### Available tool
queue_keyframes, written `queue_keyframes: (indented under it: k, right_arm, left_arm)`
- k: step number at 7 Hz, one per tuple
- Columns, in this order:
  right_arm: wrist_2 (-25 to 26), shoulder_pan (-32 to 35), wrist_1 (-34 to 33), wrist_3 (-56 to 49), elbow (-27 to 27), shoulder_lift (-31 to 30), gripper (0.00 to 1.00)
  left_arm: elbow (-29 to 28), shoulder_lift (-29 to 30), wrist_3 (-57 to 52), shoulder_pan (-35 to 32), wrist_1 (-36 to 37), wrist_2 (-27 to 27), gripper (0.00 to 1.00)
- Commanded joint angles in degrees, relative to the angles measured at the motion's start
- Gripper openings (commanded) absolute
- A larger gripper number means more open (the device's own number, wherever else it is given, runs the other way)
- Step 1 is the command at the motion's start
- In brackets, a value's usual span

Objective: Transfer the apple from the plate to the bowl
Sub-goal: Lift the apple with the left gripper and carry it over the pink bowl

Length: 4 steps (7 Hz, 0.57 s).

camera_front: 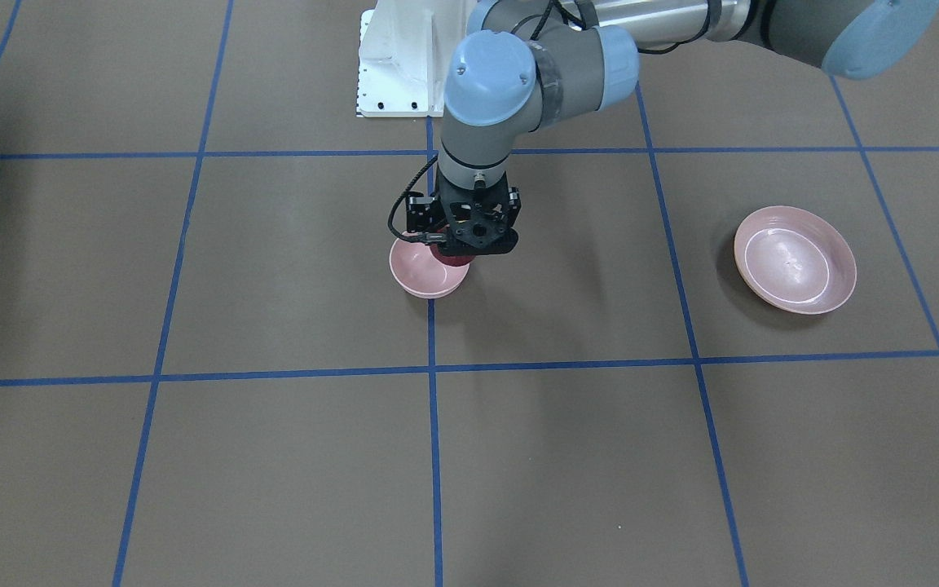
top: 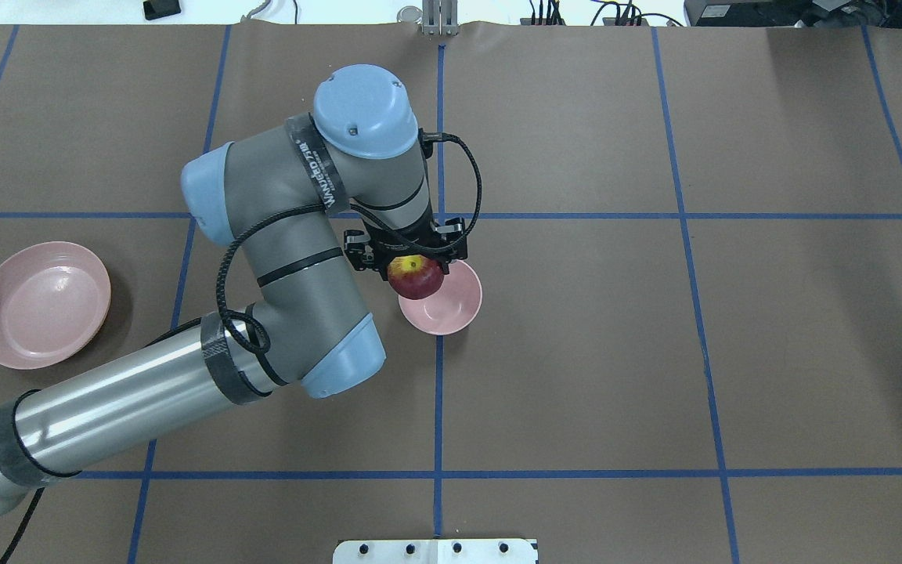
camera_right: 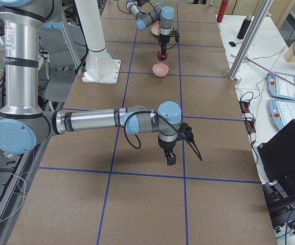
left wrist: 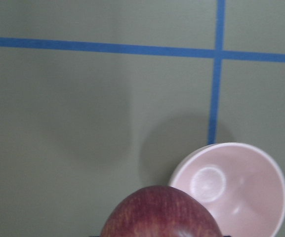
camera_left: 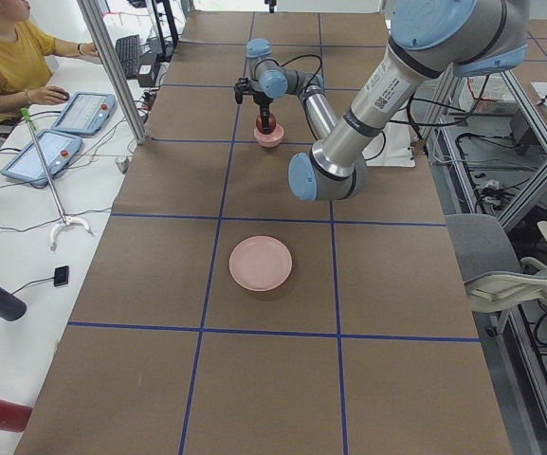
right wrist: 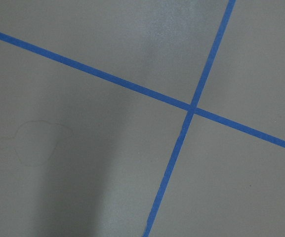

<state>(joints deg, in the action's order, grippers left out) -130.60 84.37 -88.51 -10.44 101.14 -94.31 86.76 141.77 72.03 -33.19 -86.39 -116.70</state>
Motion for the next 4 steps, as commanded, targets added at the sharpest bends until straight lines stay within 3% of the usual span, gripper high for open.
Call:
queue_keyframes:
  k: [1, 4]
  right_arm:
    - [0.0, 0.0, 0.0, 0.0, -0.1, 0.0, 1.00]
    - [0.0, 0.0, 0.0, 0.1, -0.5, 0.1, 1.00]
  left_arm:
    - [-4.0, 1.8, 3.5, 3.5, -4.2, 4.3, 0.20]
    - [-8.4, 1.7, 3.5, 3.6, -9.1, 5.0, 0.21]
